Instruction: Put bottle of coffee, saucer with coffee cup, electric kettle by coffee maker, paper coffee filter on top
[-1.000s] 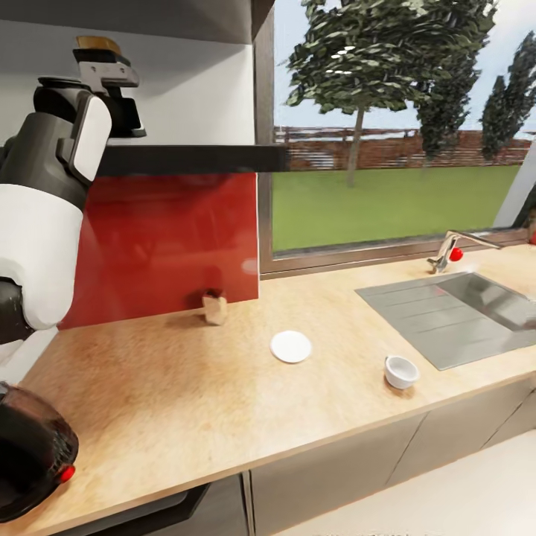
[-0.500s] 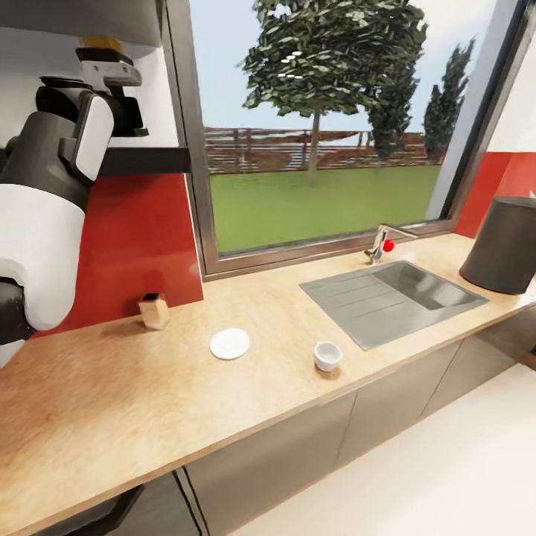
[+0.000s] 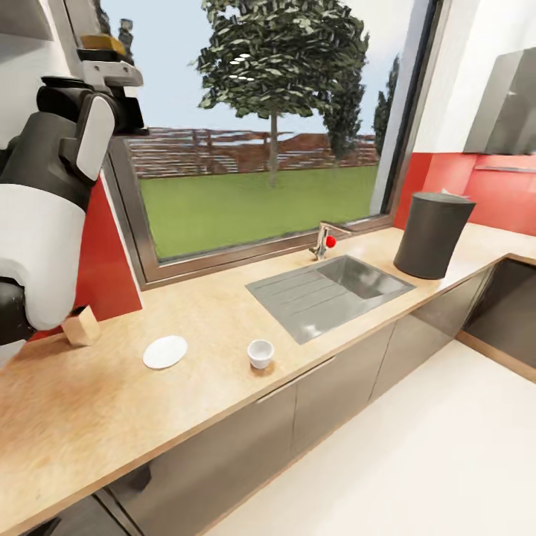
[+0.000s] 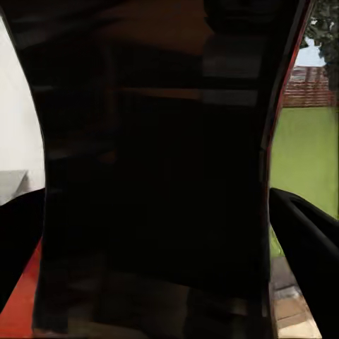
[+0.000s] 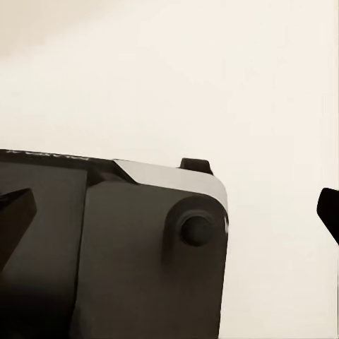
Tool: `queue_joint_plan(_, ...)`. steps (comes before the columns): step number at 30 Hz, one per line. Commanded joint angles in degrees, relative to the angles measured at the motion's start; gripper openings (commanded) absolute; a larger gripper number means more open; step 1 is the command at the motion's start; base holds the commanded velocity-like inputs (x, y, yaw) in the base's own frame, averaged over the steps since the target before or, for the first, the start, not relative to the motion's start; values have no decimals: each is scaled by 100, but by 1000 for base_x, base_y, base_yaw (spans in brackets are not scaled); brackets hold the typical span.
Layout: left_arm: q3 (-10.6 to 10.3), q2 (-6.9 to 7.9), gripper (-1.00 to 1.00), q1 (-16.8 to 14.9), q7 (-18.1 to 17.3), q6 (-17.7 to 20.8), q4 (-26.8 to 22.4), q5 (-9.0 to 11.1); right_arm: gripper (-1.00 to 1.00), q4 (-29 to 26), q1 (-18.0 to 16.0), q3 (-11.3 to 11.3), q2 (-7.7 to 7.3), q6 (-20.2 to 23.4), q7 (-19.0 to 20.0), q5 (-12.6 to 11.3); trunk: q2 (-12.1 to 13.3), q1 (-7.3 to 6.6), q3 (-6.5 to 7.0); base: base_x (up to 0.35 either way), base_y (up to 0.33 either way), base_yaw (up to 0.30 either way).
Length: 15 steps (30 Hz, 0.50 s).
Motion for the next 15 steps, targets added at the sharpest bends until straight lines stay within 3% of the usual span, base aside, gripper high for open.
queue_joint_plan(1, -33, 7, -100, -8, 54, 20, -6, 53, 100, 8, -6, -49, 3, -18, -21, 60, -9, 2, -8, 0, -273, -292)
queue_joint_plan(5, -33, 3, -100, 7, 54, 20, -6, 55, 100, 8, -6, -45, 3, -18, -21, 60, -9, 2, 0, -34, -267, -293)
queue_joint_plan(9, -43, -83, -100, 336, 54, 9, -73, 58, 100, 8, -6, -42, 3, -18, -19, 60, -9, 2, 8, -195, -199, -293)
queue_joint_plan(11, -39, -271, -100, 705, 52, -17, -312, 54, 100, 8, -6, -41, 3, -18, -17, 60, -9, 2, 12, -217, -155, -293)
queue_joint_plan(12, -41, -411, -100, 1083, 36, -41, -580, 54, 100, 8, -6, -41, 3, -18, -16, 60, -9, 2, 13, -164, -96, -293)
queue_joint_plan(15, -49, -537, -100, 1782, -38, -55, -1099, 61, 100, 8, -6, -41, 3, -18, -18, 60, -9, 2, 14, -73, -37, -293)
